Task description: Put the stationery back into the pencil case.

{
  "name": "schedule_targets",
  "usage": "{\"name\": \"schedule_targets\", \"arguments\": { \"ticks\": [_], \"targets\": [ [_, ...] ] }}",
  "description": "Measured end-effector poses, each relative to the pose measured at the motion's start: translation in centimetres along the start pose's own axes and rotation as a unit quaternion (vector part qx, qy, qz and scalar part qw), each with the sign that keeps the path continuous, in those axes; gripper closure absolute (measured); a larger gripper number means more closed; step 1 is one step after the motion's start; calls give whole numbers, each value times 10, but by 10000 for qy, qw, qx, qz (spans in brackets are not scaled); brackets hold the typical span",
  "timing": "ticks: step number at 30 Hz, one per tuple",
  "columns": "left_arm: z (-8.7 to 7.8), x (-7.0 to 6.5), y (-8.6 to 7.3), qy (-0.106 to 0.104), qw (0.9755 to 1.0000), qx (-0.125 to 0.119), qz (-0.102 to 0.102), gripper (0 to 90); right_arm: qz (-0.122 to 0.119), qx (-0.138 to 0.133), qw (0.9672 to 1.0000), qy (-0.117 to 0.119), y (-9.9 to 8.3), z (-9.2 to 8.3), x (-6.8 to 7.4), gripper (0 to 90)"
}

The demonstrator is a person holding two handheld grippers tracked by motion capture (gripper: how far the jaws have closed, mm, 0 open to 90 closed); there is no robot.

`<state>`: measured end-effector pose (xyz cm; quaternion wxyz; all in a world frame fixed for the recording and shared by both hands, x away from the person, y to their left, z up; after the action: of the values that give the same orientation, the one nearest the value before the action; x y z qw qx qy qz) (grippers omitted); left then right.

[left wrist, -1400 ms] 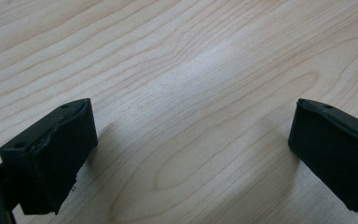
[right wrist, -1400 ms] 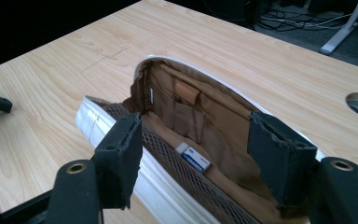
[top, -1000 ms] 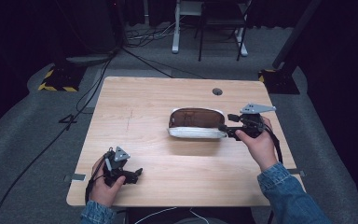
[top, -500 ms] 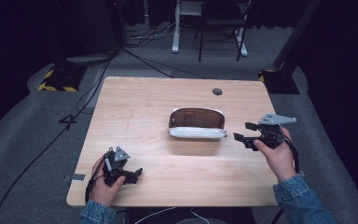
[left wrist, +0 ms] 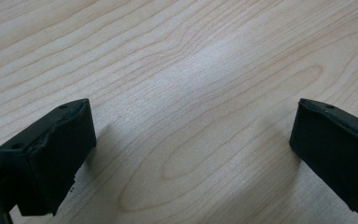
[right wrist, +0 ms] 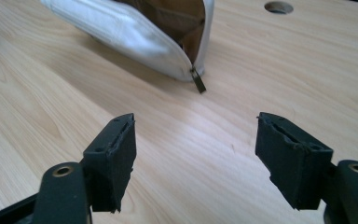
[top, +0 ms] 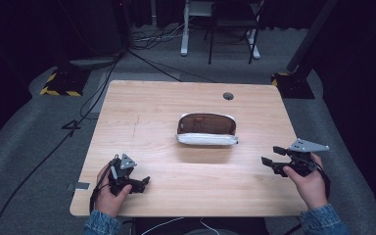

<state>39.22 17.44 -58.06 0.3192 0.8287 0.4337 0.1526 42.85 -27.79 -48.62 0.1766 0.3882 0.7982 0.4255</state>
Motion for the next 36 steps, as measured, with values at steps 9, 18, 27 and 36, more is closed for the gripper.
{"name": "schedule_targets", "arguments": {
  "ticks": [9,18,27,36],
  "targets": [
    [0,0,0,3,10000,-14,-14,6,322,76,9993,-147,-44,-8,-16,303],
    [0,0,0,5,10000,2,10,7,368,228,9988,-214,-77,-6,-30,275],
    [0,0,0,7,10000,2,12,6,179,403,9984,-340,-94,2,-32,260],
    [0,0,0,6,10000,3,12,6,97,628,9967,-508,-99,6,-31,157]
  ]
}}
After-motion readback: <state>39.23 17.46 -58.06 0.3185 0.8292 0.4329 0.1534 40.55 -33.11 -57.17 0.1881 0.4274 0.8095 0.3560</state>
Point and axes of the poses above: each handheld gripper's, and its own axes: z roughly forward along the jaws, y roughly out of its top, x roughly to its left, the point moved 10 cm from there along z, roughly forward along the jaws
